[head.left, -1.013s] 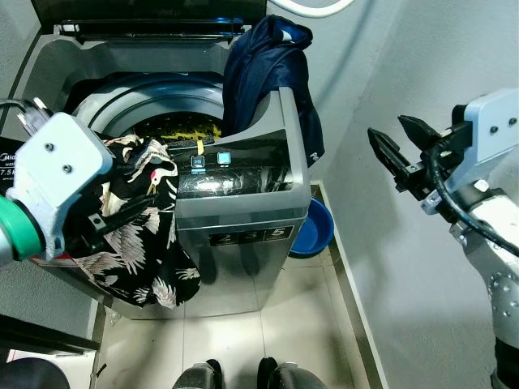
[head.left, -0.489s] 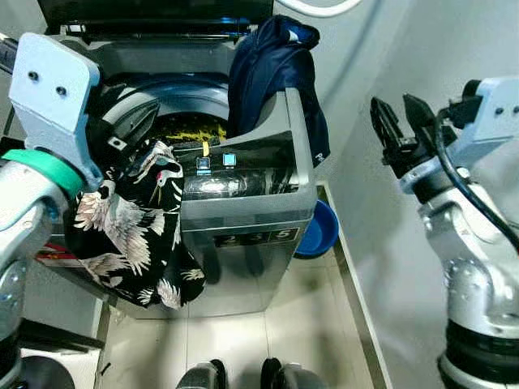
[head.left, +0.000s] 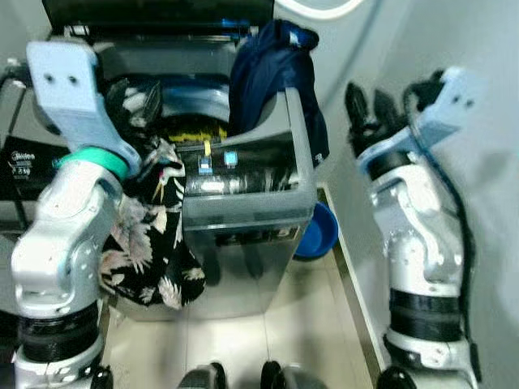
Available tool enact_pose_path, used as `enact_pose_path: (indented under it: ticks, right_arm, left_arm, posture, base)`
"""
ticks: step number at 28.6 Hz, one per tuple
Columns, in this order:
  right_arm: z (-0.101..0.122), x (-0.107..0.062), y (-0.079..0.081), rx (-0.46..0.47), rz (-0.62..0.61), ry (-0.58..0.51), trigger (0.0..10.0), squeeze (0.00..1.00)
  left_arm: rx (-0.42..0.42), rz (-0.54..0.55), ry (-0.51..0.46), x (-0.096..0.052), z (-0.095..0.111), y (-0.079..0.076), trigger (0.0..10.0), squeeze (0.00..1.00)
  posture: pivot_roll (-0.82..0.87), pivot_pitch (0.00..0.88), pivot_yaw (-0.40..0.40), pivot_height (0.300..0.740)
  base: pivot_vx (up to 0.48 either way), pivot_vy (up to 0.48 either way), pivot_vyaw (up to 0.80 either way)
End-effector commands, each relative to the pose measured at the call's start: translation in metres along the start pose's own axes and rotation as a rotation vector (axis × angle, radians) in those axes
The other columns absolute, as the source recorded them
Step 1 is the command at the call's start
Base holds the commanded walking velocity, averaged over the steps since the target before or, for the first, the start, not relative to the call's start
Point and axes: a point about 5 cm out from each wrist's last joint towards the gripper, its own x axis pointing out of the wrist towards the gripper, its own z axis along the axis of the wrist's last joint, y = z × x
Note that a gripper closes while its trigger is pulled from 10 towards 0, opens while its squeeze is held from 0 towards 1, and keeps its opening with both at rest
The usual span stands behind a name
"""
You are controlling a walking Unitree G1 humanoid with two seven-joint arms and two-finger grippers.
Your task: Clothes washing
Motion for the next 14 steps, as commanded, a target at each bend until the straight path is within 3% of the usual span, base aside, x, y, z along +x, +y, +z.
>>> enact_pose_path:
  ticks: [1, 6, 14]
  right_arm:
    - [0.0, 0.003, 0.005, -0.001, 0.023, -0.012, 10.0, 0.0]
    - [-0.002, 0.006, 0.009, 0.013, 0.037, -0.017, 10.0, 0.0]
    - [-0.011, 0.003, 0.009, 0.004, 0.031, -0.038, 10.0, 0.0]
  left_arm:
    - [0.006, 0.007, -0.024, 0.005, 0.001, -0.003, 10.0, 0.0]
    - [0.065, -0.006, -0.074, 0.015, 0.006, -0.008, 10.0, 0.0]
    - [0.052, -0.013, -0.11, 0.015, 0.0, -0.017, 10.0, 0.0]
  posture:
    - [0.03, 0.085, 0.02, 0.74]
    - [0.04, 0.081, 0.02, 0.74]
    - [0.02, 0.006, 0.027, 0.74]
  base:
    - [0.0, 0.0, 0.0]
    - [0.0, 0.0, 0.0]
    - [0.0, 0.0, 0.0]
